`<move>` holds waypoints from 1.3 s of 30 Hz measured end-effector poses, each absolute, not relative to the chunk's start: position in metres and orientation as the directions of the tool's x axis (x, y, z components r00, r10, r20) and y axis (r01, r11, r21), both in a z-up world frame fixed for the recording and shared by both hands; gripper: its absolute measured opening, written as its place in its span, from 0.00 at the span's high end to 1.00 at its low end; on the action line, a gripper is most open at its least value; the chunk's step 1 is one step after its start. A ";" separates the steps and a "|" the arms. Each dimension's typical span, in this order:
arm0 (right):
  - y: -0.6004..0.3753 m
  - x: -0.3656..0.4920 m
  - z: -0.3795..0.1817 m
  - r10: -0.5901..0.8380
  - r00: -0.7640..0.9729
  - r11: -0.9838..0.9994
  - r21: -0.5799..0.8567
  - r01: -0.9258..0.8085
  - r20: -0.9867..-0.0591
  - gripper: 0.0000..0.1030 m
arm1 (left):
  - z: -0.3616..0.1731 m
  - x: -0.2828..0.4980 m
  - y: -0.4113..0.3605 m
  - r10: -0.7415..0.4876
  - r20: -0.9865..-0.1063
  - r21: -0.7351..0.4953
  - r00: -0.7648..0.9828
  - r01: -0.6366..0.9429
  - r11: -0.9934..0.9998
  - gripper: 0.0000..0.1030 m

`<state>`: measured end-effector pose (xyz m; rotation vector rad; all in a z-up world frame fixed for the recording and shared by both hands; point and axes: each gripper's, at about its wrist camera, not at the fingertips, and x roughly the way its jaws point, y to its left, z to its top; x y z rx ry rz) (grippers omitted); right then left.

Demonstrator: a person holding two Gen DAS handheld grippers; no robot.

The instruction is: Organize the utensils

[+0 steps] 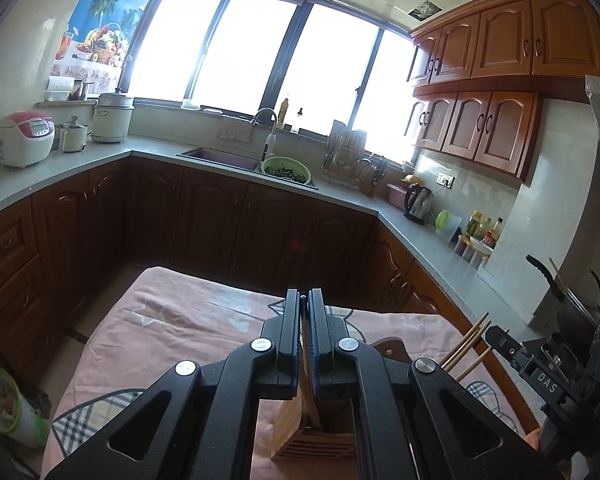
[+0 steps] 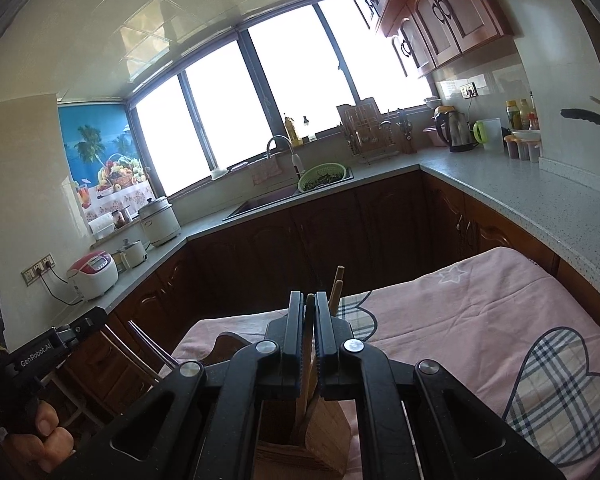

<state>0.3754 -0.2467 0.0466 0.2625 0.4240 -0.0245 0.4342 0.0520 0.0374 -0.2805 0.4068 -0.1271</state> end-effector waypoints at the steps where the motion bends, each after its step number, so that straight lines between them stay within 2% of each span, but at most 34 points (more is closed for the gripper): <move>1: -0.246 0.376 0.045 0.032 0.910 0.967 0.244 0.077 -0.413 0.96 | 0.037 0.433 0.053 -0.179 -0.372 -0.294 0.911 0.068 0.953 0.98; 18: -0.243 0.377 0.046 0.034 0.903 0.969 0.237 0.076 -0.428 0.95 | 0.033 0.432 0.053 -0.171 -0.384 -0.282 0.907 0.061 0.957 0.97; 23: -0.244 0.377 0.045 0.039 0.901 0.967 0.242 0.074 -0.432 0.90 | 0.036 0.429 0.052 -0.167 -0.377 -0.284 0.911 0.058 0.957 0.97; 24: -0.245 0.378 0.045 0.037 0.900 0.967 0.244 0.078 -0.434 0.88 | 0.037 0.428 0.051 -0.166 -0.373 -0.284 0.913 0.059 0.957 0.97; 25: -0.246 0.377 0.045 0.034 0.899 0.965 0.247 0.083 -0.436 0.80 | 0.038 0.427 0.050 -0.165 -0.369 -0.281 0.915 0.059 0.958 0.96; 26: -0.247 0.376 0.045 0.034 0.901 0.964 0.253 0.085 -0.433 0.67 | 0.039 0.425 0.050 -0.163 -0.365 -0.278 0.917 0.059 0.959 0.94; 28: -0.250 0.371 0.047 0.031 0.909 0.961 0.261 0.087 -0.417 0.53 | 0.040 0.422 0.049 -0.158 -0.357 -0.273 0.921 0.060 0.960 0.85; 30: -0.250 0.367 0.050 0.022 0.914 0.961 0.259 0.092 -0.405 0.52 | 0.041 0.419 0.048 -0.148 -0.347 -0.270 0.926 0.052 0.961 0.67; 32: -0.251 0.366 0.051 0.025 0.915 0.960 0.266 0.091 -0.403 0.47 | 0.041 0.415 0.048 -0.145 -0.340 -0.274 0.929 0.050 0.960 0.58; 39: -0.252 0.361 0.050 0.039 0.917 0.955 0.283 0.082 -0.396 0.31 | 0.034 0.406 0.047 -0.140 -0.349 -0.270 0.926 0.043 0.962 0.42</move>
